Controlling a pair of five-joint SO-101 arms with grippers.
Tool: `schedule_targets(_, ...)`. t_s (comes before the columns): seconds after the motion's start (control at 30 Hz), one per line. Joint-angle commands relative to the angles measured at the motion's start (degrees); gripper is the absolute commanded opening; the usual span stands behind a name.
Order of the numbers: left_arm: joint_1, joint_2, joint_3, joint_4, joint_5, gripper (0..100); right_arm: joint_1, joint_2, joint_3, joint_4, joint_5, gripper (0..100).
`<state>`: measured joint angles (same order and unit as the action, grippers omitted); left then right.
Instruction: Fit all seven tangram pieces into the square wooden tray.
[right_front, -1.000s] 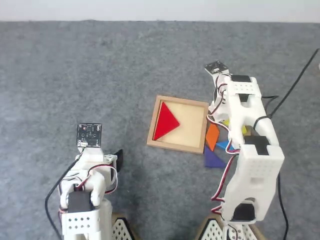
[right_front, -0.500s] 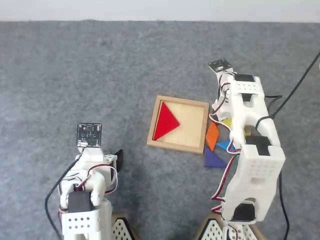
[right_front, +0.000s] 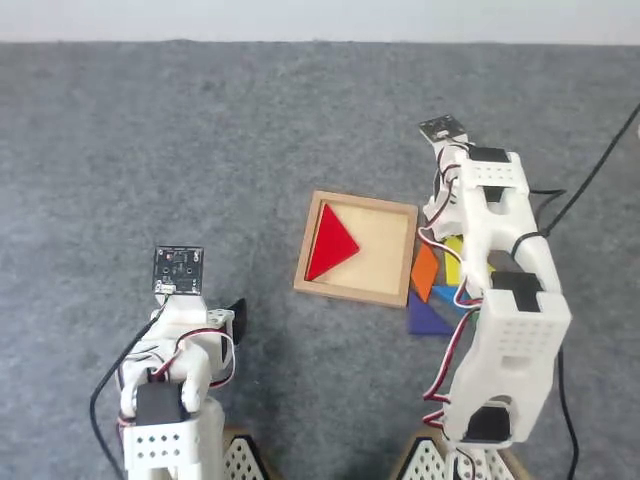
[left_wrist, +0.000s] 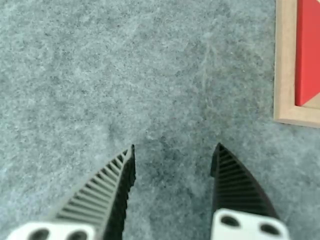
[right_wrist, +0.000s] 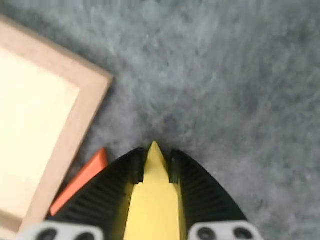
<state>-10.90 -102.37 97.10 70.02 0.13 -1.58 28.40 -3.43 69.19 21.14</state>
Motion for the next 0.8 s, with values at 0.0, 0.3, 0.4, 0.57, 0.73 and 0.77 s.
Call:
schedule_targets(0.0, -0.3, -0.6, -0.7, -1.2, 0.6, 24, 2.0, -7.6, -1.0, 3.9, 4.7, 6.9)
schedule_targets(0.3, -0.3, -0.6, -0.7, -1.2, 0.6, 24, 2.3, -28.7, 11.1, 10.2, 16.8, 23.6)
schedule_targets(0.4, -0.3, -0.6, -0.7, -1.2, 0.6, 24, 2.4, -37.1, 20.7, 10.0, 20.6, 23.8)
schedule_targets(0.57, -0.3, -0.6, -0.7, -1.2, 0.6, 24, 5.1, -44.2, 39.6, 1.6, 29.0, 23.8)
schedule_targets(0.73, -0.3, -0.6, -0.7, -1.2, 0.6, 24, 9.4, -41.6, 44.7, -5.4, 30.9, 24.0)
schedule_targets(0.77, -0.3, -0.6, -0.7, -1.2, 0.6, 24, 9.4, -40.0, 44.5, -5.8, 30.9, 24.0)
